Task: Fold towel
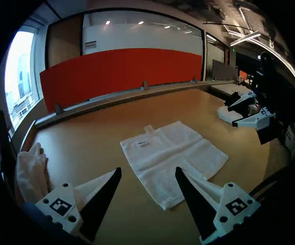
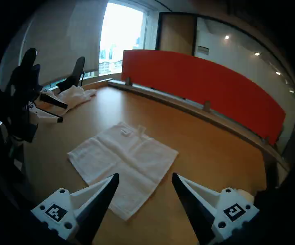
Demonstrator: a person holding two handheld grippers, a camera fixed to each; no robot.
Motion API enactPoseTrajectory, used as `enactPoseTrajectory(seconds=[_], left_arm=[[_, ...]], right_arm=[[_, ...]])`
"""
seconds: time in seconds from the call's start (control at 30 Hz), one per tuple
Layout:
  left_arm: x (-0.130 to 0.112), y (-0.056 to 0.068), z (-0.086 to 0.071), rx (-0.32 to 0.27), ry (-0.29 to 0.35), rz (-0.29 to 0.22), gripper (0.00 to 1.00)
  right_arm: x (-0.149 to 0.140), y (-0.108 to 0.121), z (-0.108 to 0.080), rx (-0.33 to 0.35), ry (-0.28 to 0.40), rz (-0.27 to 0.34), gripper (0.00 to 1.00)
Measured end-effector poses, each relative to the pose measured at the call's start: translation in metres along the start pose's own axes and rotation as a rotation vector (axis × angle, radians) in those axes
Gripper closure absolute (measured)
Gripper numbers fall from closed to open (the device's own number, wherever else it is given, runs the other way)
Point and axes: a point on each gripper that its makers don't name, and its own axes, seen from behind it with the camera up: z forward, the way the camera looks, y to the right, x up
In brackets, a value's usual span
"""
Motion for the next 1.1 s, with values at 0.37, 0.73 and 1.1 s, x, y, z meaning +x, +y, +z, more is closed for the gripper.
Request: enactPoseTrajectory(seconds=[0.37,0.73,1.1], left_arm=[[-0.04,0.014,0.026,-0.045,-0.086,0.016,0.02],[-0.081,0.021,0.044,-0.072,-0.177,0.024,0.02],[-0.109,0.033,0.053,-0.119,-0.249,0.036,0.02]], right_arm=[[-0.044,-0.015,0.021,0.043,-0.08,0.007,0.0],[-0.086,-0.025,0.034,0.078,-0.161,-0.004,0.0],[-0.119,-0.034,0.039,0.114,-0.232,-0.003,0.0]])
